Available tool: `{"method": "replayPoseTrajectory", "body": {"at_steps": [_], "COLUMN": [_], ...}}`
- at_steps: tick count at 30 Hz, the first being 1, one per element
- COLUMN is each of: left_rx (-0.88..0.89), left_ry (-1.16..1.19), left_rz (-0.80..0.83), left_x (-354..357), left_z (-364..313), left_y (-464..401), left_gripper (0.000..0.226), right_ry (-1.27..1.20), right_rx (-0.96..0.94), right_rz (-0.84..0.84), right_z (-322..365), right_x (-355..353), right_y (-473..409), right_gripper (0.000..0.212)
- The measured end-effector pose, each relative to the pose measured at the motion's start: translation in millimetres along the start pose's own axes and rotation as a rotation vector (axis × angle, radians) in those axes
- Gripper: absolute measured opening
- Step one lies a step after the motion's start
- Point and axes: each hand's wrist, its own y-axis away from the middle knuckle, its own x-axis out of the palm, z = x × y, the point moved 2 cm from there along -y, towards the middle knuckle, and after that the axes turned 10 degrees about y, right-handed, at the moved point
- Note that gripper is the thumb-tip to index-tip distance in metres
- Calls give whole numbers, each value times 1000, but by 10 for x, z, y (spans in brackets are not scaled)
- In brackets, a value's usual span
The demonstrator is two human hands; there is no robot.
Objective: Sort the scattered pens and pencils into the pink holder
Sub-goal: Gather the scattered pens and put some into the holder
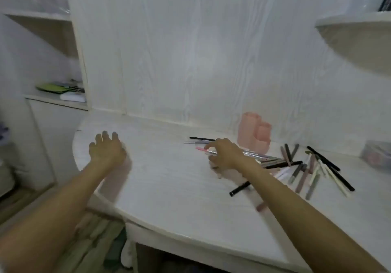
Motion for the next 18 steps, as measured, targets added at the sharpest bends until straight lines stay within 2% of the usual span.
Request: {"method": "replayPoseTrajectory", "body": {"at_steps": [2,4,7,10,14,18], "left_rx": [-181,-261,-188,-105,0,170], "left_ry": [3,8,-73,-1,102,98], "left_rz": [-5,27,73,57,216,378], "left_x": [-47,-73,-46,-33,-24,127], "left_z": [178,302,415,422,151,-399], "left_y": [-13,-28,-74,-152,-165,-77], "left_gripper": [65,58,43,31,27,24], "right_ry": [80,148,204,237,49,-202], "right_rx": [71,154,339,429,403,406], "right_rz": [52,54,26,131,201,186], "right_z": [95,137,141,94,3,-137], "right_x": [52,94,136,112,173,129], "right_y": [-130,-186,-224,-210,-224,-168], "right_gripper": [42,43,42,48,57,48]}}
